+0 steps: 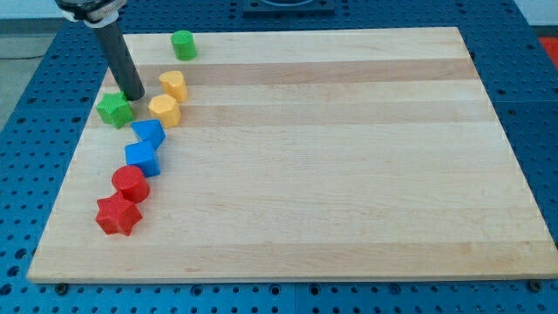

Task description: Move the green circle to the top of the green star

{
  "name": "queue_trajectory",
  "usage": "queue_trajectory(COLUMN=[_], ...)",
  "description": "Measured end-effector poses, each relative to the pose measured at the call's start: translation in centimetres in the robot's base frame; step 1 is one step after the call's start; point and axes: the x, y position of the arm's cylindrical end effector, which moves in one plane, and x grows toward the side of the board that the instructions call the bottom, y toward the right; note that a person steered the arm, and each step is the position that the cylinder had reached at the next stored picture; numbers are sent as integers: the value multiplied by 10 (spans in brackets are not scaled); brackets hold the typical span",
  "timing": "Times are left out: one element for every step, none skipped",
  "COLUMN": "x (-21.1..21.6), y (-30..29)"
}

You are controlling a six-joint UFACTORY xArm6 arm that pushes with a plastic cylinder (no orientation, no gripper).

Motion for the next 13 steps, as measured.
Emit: queue_trajectory(x=[12, 1, -53, -80, -86, -134, -145, -141, -131, -113, -99, -101, -101], y=[0, -3, 19, 65, 112, 117, 95, 57, 29, 18, 18, 32, 50])
